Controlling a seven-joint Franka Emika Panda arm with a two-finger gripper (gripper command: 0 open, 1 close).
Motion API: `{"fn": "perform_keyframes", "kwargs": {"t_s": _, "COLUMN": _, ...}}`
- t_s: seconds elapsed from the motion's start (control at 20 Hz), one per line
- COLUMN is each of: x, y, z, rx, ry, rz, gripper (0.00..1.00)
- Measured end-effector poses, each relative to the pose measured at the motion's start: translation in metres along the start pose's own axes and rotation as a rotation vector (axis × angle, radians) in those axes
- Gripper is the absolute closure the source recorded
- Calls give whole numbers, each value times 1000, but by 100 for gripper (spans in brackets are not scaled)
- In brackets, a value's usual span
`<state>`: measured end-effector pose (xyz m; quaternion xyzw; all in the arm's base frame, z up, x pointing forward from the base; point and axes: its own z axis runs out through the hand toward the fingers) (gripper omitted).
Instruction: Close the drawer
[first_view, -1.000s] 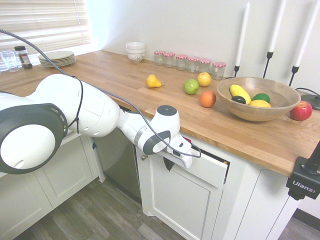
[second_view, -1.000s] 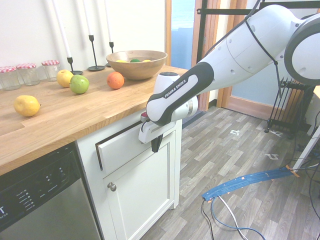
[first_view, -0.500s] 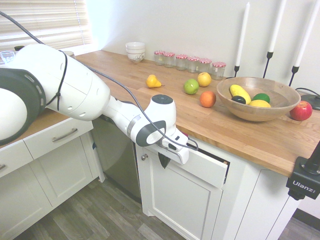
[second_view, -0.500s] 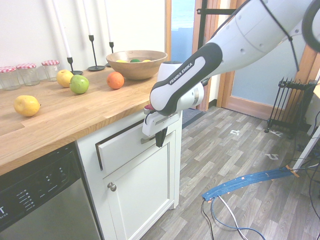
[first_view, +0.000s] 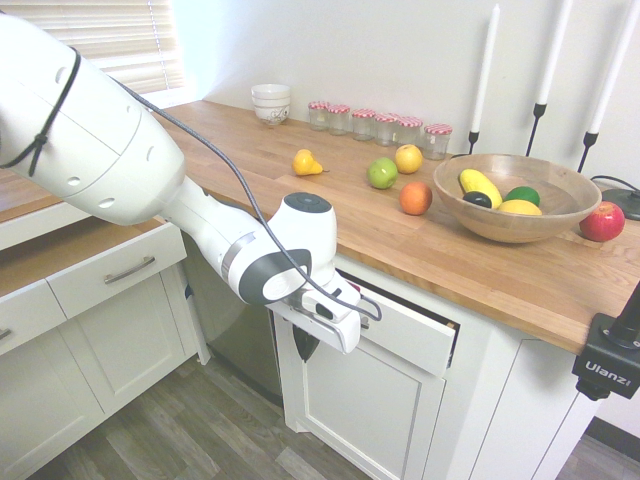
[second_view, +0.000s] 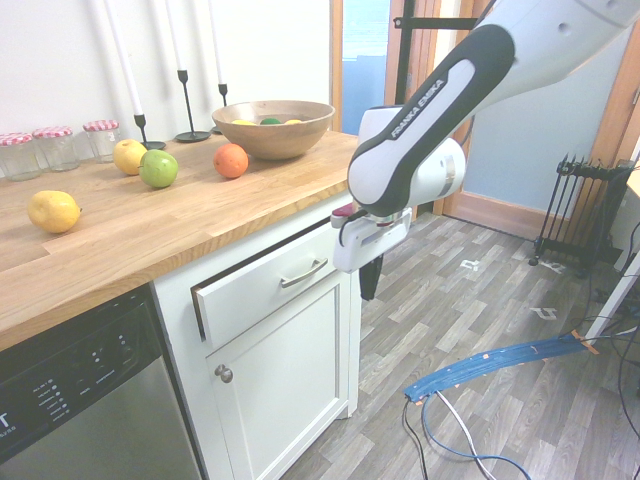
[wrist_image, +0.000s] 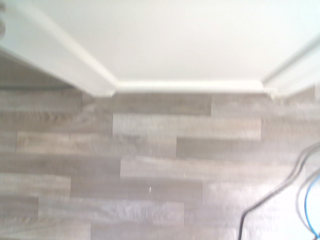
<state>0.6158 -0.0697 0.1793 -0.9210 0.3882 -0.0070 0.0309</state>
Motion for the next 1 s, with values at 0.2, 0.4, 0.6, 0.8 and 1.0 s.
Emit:
{"fn": "perform_keyframes", "kwargs": {"t_s": 0.2, "x": -34, "y": 31, "z": -22, "rx": 6, "ry": 1, "rz": 8, "gripper": 0}}
{"fn": "perform_keyframes", "kwargs": {"t_s": 0.4, "x": -75, "y": 66, "z": -41, "rx": 13, "ry": 2, "rz": 16, "gripper": 0}}
{"fn": "perform_keyframes", "kwargs": {"t_s": 0.6, "x": -122, "y": 104, "z": -55, "rx": 18, "ry": 6, "rz": 11, "gripper": 0}}
{"fn": "perform_keyframes", "kwargs": {"t_s": 0.8, "x": -150, "y": 125, "z": -70, "rx": 25, "ry": 19, "rz": -4, "gripper": 0}}
{"fn": "perform_keyframes", "kwargs": {"t_s": 1.0, "x": -155, "y": 130, "z": -79, "rx": 28, "ry": 34, "rz": 1, "gripper": 0}}
